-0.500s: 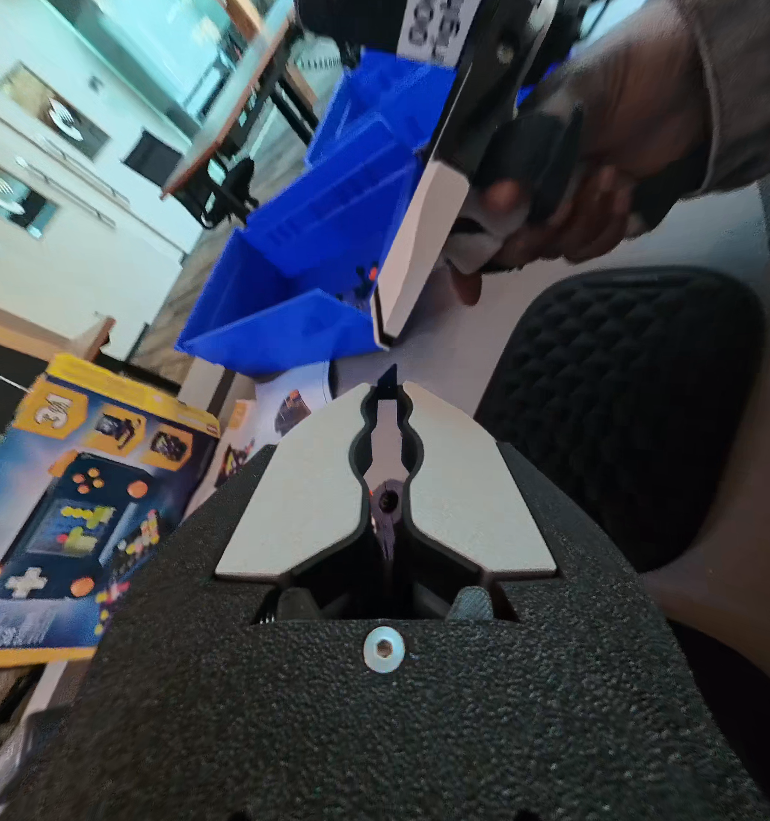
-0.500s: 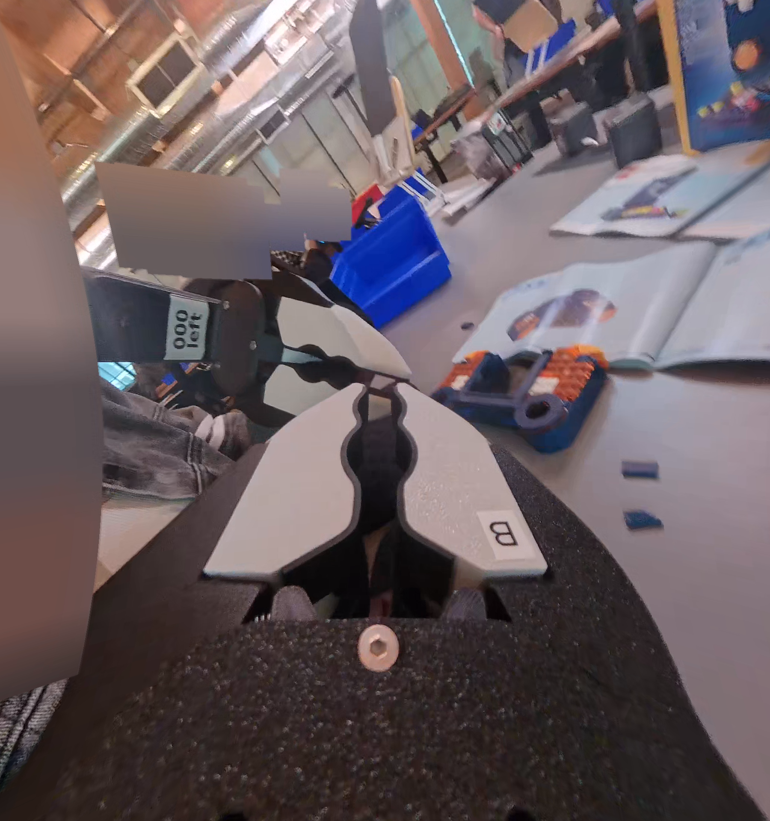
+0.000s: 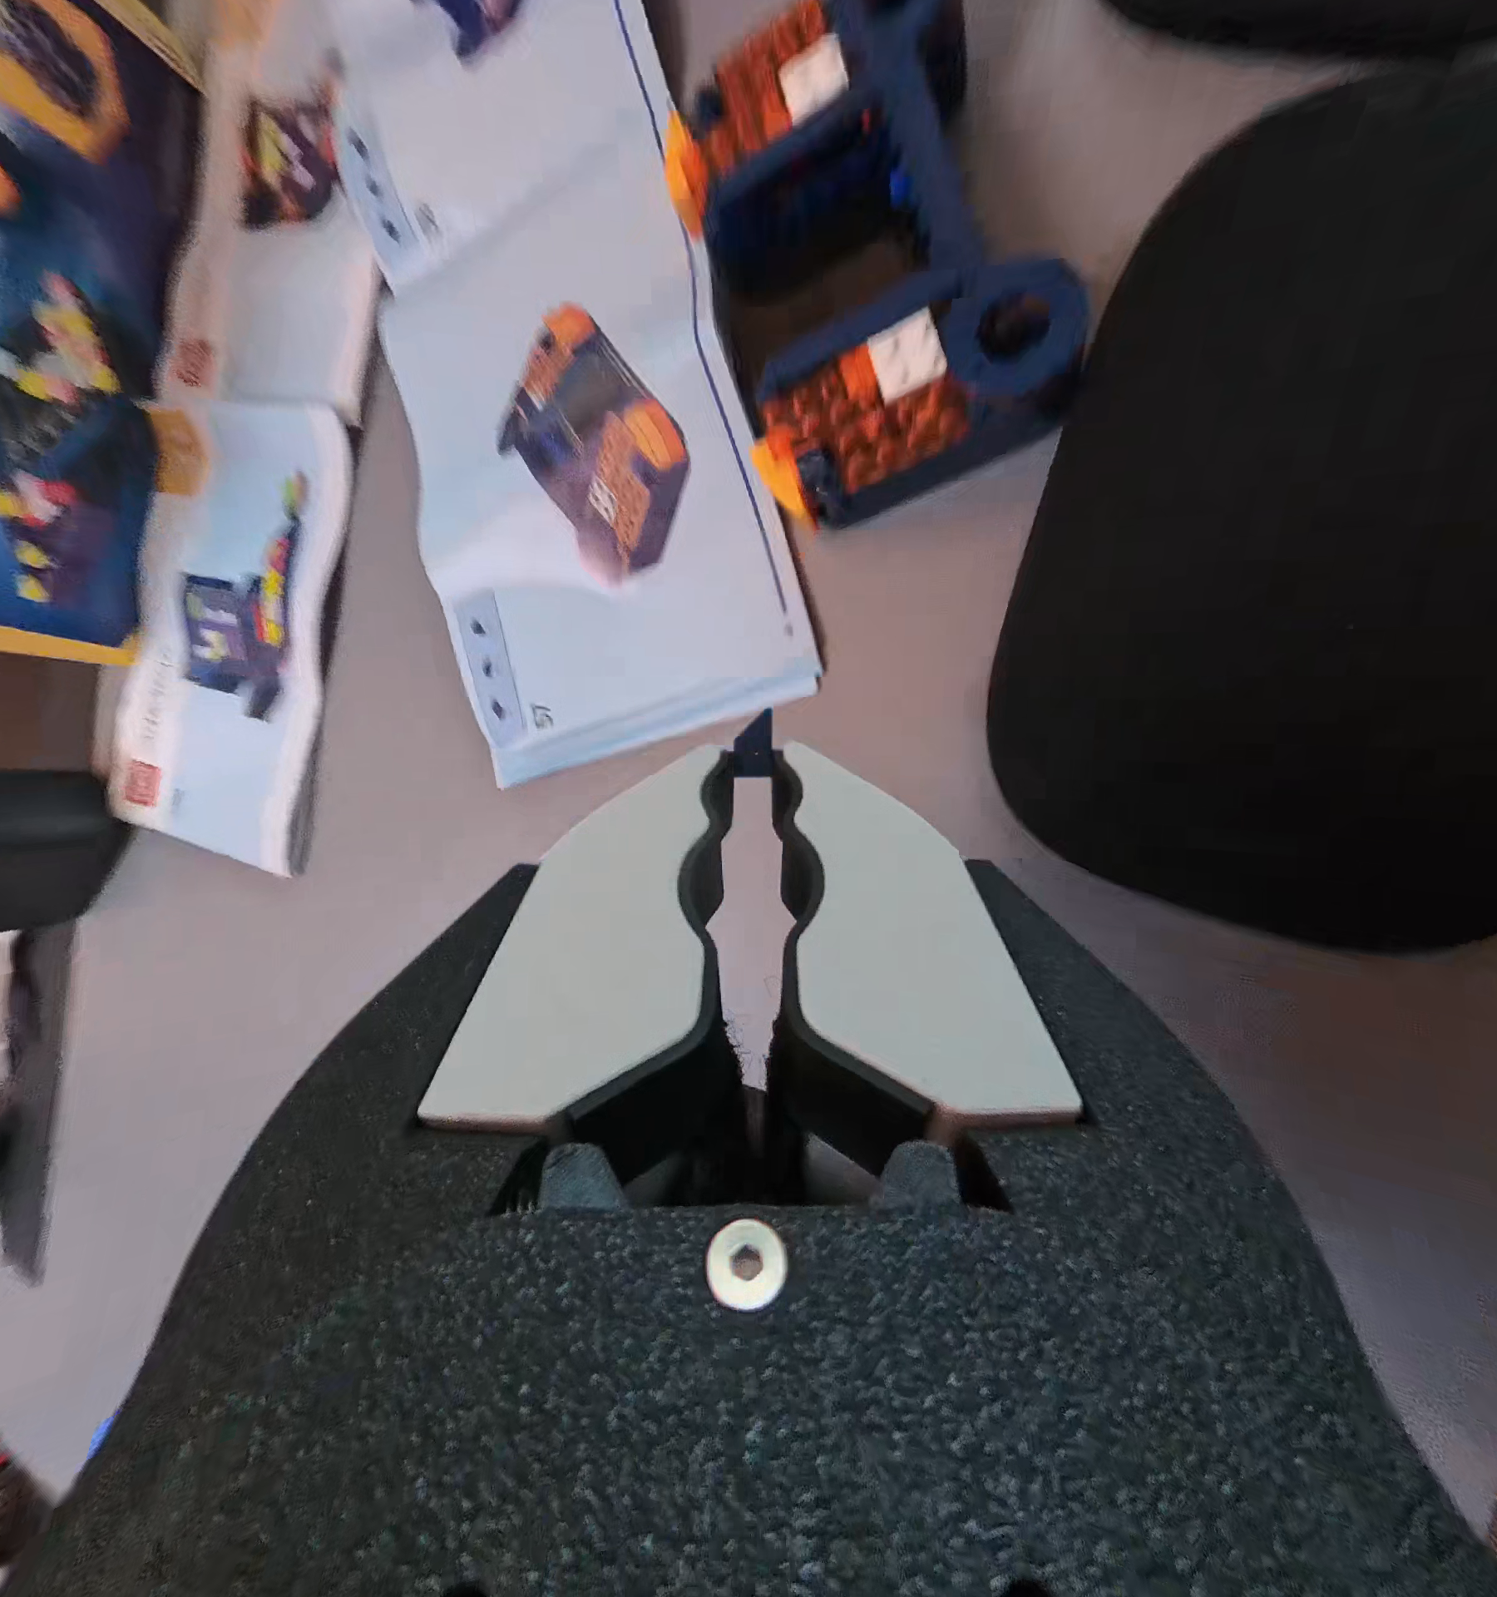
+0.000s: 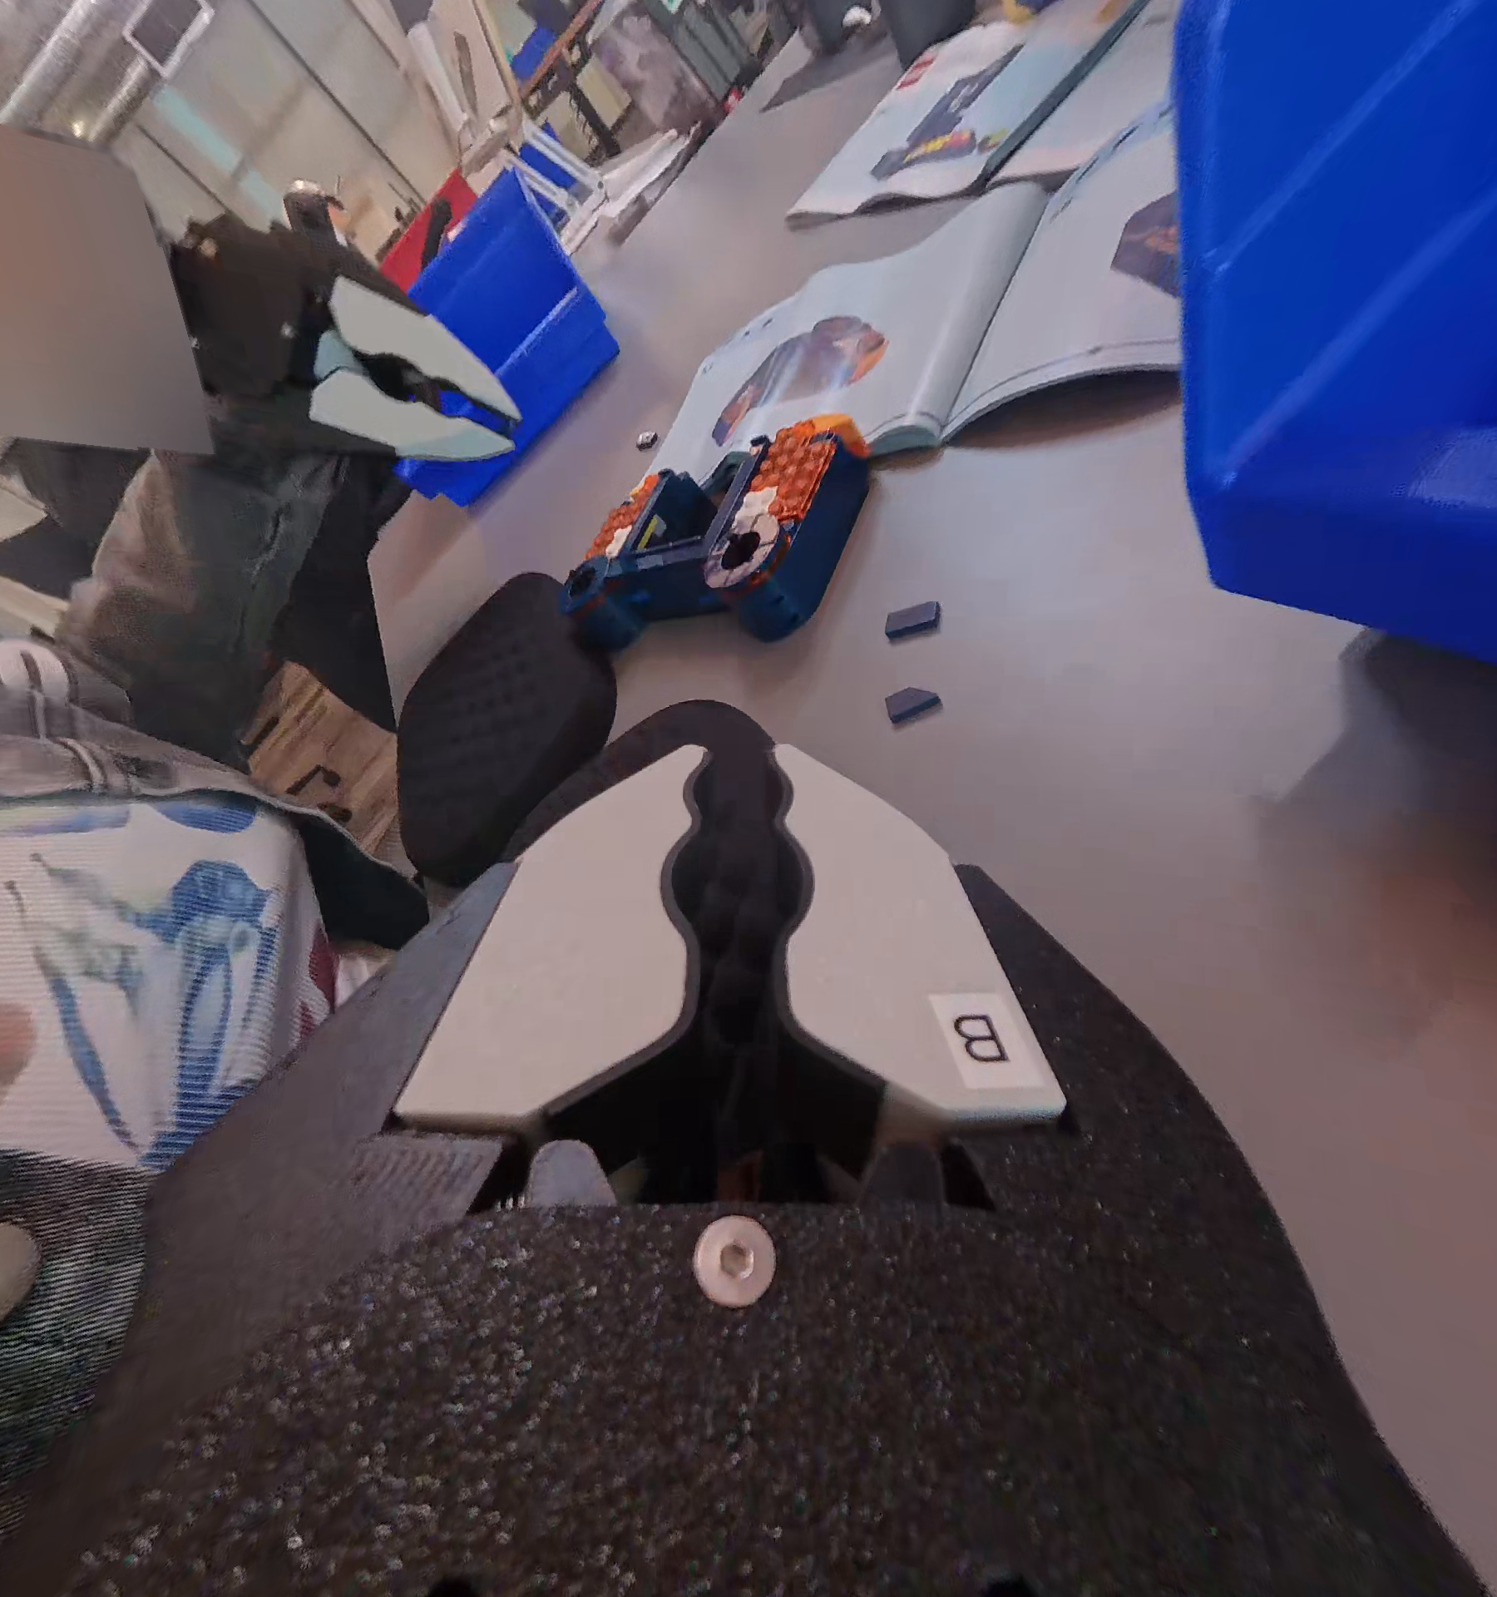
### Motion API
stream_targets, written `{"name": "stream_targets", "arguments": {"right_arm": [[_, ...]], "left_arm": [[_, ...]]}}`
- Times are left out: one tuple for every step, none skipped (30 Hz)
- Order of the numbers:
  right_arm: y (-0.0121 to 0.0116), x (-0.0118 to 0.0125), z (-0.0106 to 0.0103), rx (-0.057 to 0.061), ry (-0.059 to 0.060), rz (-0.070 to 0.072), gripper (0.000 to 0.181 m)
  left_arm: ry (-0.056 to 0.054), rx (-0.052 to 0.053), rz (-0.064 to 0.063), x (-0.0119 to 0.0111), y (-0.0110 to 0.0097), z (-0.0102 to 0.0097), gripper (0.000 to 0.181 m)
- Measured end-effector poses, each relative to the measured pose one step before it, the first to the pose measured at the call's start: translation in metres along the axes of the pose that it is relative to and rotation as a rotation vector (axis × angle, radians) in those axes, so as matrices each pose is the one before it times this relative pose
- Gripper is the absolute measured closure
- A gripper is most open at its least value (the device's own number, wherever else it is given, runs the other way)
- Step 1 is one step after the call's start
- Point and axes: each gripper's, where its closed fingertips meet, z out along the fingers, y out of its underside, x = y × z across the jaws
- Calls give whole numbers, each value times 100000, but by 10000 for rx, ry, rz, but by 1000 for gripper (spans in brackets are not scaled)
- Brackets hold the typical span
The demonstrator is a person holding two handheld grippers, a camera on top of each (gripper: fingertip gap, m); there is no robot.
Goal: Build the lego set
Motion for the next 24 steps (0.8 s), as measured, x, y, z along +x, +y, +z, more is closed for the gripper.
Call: {"name": "stream_targets", "arguments": {"right_arm": [[116, 117, 343, -161, 71, -97, 171], [49, 125, 253, -124, 88, -115, 171], [11, 76, 173, -94, 65, -89, 172], [-32, 19, 98, -41, 16, -49, 172], [-74, 10, 40, 9, -12, 0, 172], [-57, 49, 17, 23, -7, 49, 172], [-38, 86, -8, 15, 3, 63, 172], [-36, 72, -11, 11, -5, 48, 172], [-25, 55, 0, 6, -15, 32, 172], [-28, 36, -4, -5, -12, 19, 172], [-16, 50, 7, -18, -4, 4, 172], [-7, 13, 9, -31, -7, -20, 173], [8, 18, 5, -32, 2, -33, 173], [2, 38, -2, -18, 12, -26, 173], [0, 23, 1, -7, 8, -6, 173], [-1, 17, -9, -4, -5, 11, 173], [-2, 6, -27, 8, -11, 12, 173], [-19, -10, -46, 24, -12, 2, 173], [-28, 5, -61, 24, -3, 0, 173], [4, 35, -75, 11, 10, 8, 173], [-4, 23, -86, 6, 6, 2, 173], [-41, -43, -129, 20, -36, -24, 173], [-109, -122, -185, 27, -78, -54, 173], [-228, -139, -297, 19, -73, -112, 172]], "left_arm": [[452, -159, -181, -10, 826, 804, 173], [376, -311, -149, -39, 774, 782, 173], [188, -447, -9, -183, 750, 704, 173], [47, -467, 124, -291, 632, 576, 173], [69, -380, 175, -147, 432, 471, 173], [146, -281, 134, 22, 227, 393, 173], [176, -168, 65, 106, 46, 347, 173], [192, -56, 20, 155, -83, 306, 173], [191, -79, -6, 151, -14, 300, 173], [148, -188, -31, 71, 180, 283, 173], [150, -232, -58, 54, 261, 203, 173], [95, 88, -146, -44, -211, -24, 173], [184, -29, -162, 79, -35, -23, 173], [233, -136, -189, 154, 121, 33, 173], [205, -83, -162, 142, 44, 30, 172], [114, -25, -116, 26, -5, -3, 171], [67, -34, -100, -17, 20, -6, 171], [63, -37, -64, 1, 33, -5, 170], [27, -20, -31, -41, 9, -5, 170], [16, -27, -14, -41, 30, -25, 169], [18, -66, -23, -30, 101, -27, 167], [-5, -85, -40, -42, 144, -55, 165], [-66, -63, -59, -100, 160, -110, 164], [-140, 28, -78, -179, 93, -260, 164]]}}
